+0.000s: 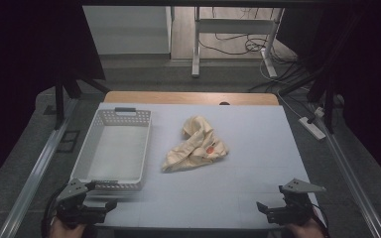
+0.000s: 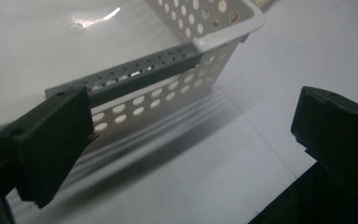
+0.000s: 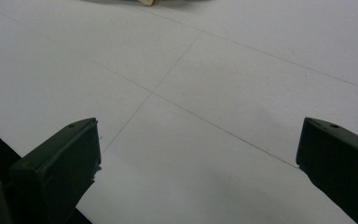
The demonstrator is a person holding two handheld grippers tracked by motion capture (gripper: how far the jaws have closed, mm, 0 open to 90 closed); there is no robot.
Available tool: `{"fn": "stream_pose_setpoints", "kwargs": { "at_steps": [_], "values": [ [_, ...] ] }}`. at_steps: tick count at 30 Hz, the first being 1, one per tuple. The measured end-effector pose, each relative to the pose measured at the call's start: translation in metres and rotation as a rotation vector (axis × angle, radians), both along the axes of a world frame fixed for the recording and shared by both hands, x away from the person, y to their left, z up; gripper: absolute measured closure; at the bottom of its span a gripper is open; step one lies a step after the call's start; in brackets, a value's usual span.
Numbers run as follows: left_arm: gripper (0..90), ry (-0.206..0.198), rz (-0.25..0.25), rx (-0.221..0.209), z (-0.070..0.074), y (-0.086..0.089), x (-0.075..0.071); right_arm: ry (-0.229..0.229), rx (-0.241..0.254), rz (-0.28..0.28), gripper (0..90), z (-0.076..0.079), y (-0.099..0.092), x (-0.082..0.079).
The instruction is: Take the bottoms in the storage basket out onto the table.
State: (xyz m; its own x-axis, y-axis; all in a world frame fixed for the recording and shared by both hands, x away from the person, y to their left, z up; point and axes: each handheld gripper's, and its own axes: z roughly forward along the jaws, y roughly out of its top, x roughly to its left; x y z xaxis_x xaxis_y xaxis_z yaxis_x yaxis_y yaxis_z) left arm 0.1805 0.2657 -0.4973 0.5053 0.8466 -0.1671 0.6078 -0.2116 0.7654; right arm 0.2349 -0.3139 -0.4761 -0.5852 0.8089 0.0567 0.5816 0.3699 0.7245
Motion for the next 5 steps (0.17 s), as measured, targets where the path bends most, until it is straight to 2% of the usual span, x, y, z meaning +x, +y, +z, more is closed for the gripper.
{"fn": "stream_pose_setpoints", "kwargs": {
  "at_steps": [5],
  "values": [
    [0.0, 0.000, -0.001, -0.008, 0.0001, 0.0004, -0.0001, -0.002, -0.002, 0.005, 0.2, -0.0003, 0.0002, 0.0002]
  ]
}}
